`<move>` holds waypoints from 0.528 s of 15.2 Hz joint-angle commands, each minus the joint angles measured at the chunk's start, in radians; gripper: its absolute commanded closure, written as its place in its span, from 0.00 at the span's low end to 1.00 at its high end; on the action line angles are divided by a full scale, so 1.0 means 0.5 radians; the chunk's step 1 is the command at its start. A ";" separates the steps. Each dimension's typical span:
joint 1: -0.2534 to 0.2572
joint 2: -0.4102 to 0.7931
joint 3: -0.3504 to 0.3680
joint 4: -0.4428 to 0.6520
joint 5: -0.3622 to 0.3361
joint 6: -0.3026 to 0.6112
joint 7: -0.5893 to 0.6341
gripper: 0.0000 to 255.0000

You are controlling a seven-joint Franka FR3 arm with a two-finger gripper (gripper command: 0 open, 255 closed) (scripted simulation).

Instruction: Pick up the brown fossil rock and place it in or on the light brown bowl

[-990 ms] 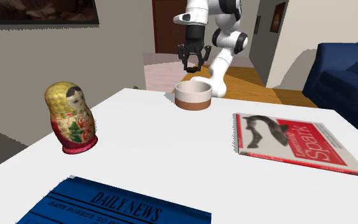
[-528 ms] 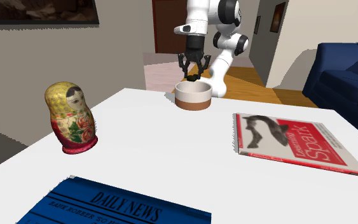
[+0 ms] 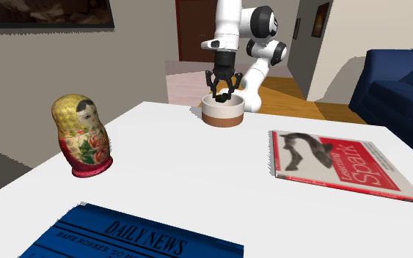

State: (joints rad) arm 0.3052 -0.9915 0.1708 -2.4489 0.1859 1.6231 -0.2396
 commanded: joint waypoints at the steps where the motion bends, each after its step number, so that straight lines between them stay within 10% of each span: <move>1: 0.000 -0.001 0.000 -0.004 0.000 0.004 -0.001 1.00; 5: 0.000 -0.001 0.000 -0.004 0.000 0.004 -0.001 1.00; 6: 0.000 -0.001 0.000 -0.004 0.000 0.004 -0.001 0.00; 8: 0.000 -0.001 0.000 -0.004 0.000 0.004 -0.001 0.00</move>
State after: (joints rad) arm 0.3052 -0.9919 0.1708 -2.4510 0.1860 1.6249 -0.2399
